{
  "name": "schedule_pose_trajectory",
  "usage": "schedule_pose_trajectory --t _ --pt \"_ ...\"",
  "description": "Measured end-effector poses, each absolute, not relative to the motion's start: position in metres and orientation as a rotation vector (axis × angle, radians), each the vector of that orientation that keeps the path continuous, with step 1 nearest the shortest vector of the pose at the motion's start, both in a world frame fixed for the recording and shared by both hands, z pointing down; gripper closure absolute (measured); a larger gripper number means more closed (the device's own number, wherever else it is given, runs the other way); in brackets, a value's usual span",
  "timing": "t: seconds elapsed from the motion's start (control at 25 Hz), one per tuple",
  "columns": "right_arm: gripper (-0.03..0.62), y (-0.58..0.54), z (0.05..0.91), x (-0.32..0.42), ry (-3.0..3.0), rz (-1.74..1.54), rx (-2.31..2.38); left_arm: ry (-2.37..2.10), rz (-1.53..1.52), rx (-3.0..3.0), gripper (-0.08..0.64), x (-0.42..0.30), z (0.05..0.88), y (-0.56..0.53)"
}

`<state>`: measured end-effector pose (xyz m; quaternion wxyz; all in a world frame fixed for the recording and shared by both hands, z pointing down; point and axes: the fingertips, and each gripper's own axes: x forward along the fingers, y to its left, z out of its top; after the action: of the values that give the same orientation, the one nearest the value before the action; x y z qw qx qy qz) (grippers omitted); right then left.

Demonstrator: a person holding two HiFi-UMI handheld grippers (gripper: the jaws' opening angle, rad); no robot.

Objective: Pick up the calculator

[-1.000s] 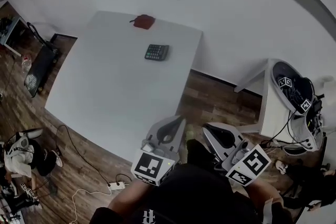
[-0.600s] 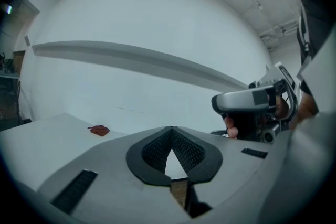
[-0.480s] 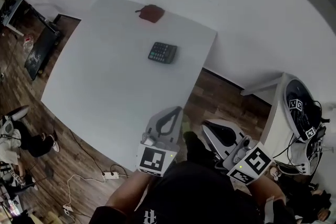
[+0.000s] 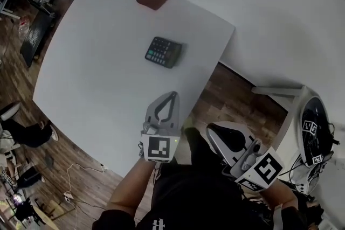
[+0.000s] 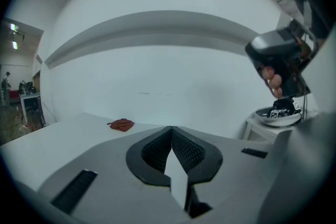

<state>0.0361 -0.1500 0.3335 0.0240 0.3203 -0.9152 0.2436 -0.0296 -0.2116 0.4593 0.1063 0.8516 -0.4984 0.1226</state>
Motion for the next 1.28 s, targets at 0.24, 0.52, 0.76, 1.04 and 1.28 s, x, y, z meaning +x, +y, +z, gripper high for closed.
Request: schedule_pose_trajectory --t 0.24,0.52,0.76,1.04,1.28 --pt "0.577 -0.185 0.370 0.040 -2.803 0.834 0.925 -1.608 0.595 2.528 0.552 -0.033 0.530 -0.260" --pt "0.577 -0.206 0.399 0.051 -2.761 0.905 0.926 -1.668 0.922 2.579 0.469 -0.029 0.590 -0.286" --pt "0.577 -0.215 0.410 0.055 -2.745 0.971 0.938 -1.684 1.135 2.586 0.442 -0.023 0.621 -0.302" --pt "0.577 -0.221 0.420 0.066 -2.718 1.003 0.946 -1.739 1.352 2.497 0.426 -0.022 0.644 -0.318" --pt "0.577 -0.225 0.421 0.071 -2.738 0.987 0.951 -1.784 1.474 2.381 0.426 -0.028 0.660 -0.329"
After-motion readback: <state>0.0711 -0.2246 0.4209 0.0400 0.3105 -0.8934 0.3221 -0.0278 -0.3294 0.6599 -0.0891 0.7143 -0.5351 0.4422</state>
